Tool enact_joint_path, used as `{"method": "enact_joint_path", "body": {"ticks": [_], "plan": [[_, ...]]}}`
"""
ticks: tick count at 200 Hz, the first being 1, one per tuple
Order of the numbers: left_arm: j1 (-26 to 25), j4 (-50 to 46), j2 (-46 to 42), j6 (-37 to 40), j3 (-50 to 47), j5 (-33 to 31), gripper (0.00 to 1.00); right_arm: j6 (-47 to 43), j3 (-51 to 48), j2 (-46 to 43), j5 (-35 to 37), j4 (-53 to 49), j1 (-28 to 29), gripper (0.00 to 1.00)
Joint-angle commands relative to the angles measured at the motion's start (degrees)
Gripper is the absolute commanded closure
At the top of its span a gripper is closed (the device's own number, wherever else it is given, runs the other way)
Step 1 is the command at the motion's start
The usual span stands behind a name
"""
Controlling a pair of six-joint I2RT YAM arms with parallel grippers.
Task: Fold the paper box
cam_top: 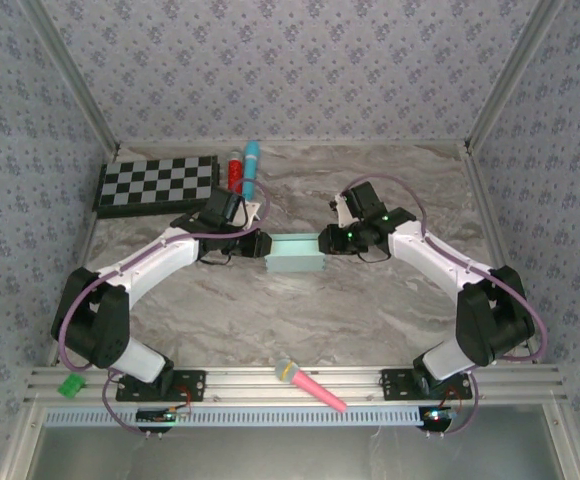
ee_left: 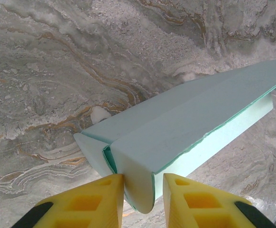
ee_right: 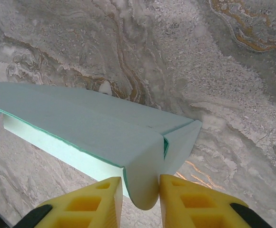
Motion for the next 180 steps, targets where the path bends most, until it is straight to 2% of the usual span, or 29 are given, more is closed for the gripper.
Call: {"method": "enact_joint_path", "body": {"ticks": [1, 180], "plan": [[-0.5, -0.6, -0.4, -0.3, 1.6, -0.1, 0.72, -0.8, 2.3, -0.7, 0.0, -1.5, 0.5, 0.73], [-1.1, 0.0, 0.4, -0.7, 1.4, 0.1, 0.71, 2.4, 2.0, 0.3, -5.3, 2.0, 1.0, 0.73]]}}
